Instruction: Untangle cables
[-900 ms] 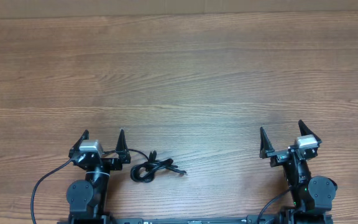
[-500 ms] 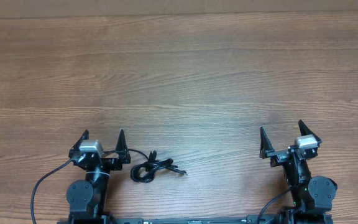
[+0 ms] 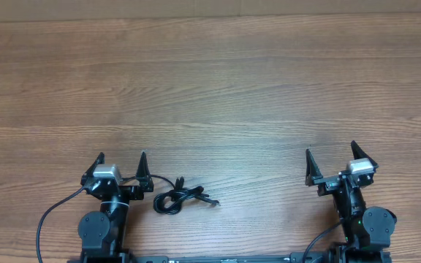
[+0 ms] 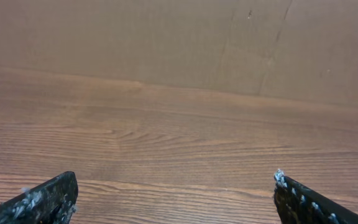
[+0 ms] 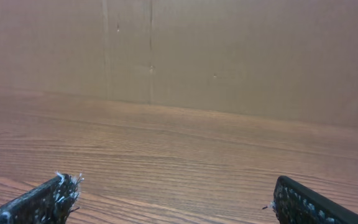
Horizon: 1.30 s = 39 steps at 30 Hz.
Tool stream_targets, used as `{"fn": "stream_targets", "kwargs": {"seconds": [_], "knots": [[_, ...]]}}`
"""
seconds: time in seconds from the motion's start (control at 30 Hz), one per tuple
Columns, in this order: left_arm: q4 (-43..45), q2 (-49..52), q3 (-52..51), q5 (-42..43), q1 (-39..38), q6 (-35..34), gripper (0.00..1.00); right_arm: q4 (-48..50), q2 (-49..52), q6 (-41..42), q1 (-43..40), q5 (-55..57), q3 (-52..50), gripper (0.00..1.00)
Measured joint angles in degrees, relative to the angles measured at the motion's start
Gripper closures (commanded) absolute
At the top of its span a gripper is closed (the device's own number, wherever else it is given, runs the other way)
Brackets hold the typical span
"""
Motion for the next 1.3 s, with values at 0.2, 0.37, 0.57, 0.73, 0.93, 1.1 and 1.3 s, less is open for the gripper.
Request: {"fn": "stream_targets", "kwargs": {"seconds": [0.2,0.37,0.57,0.73,0.93,1.1,1.3], "knots": [[0.00,0.00,0.00,0.02,0.00,0.00,0.00,0.00,0.00,0.00,0.00,0.00,0.00,0.00],[0.00,0.02,0.00,0.02,0.00,0.00,0.00,0.02,0.00,0.02,0.00,0.02,0.00,0.00],[0.00,0.00,0.00,0.02,0.00,0.00,0.00,0.02,0.00,-0.02,0.00,0.00,0.00,0.00],[0.00,0.00,0.00,0.00,0.00,0.00,0.00,0.02,0.00,0.02,0.00,0.00,0.00,0.00],[0.02,0.00,0.00,0.02,0.00,0.00,0.00,0.00,0.00,-0.02,0.00,0.00,0.00,0.00],[0.02,0.00,0.00,0.13,0.00,0.00,0.01,0.02,0.00,-0.02,0.00,0.00,0.00,0.00],[-0.90,0.02,0.57,5.03,0.00,0.02,0.00,0.02,0.00,-0.02,0.00,0.00,0.00,0.00]]}}
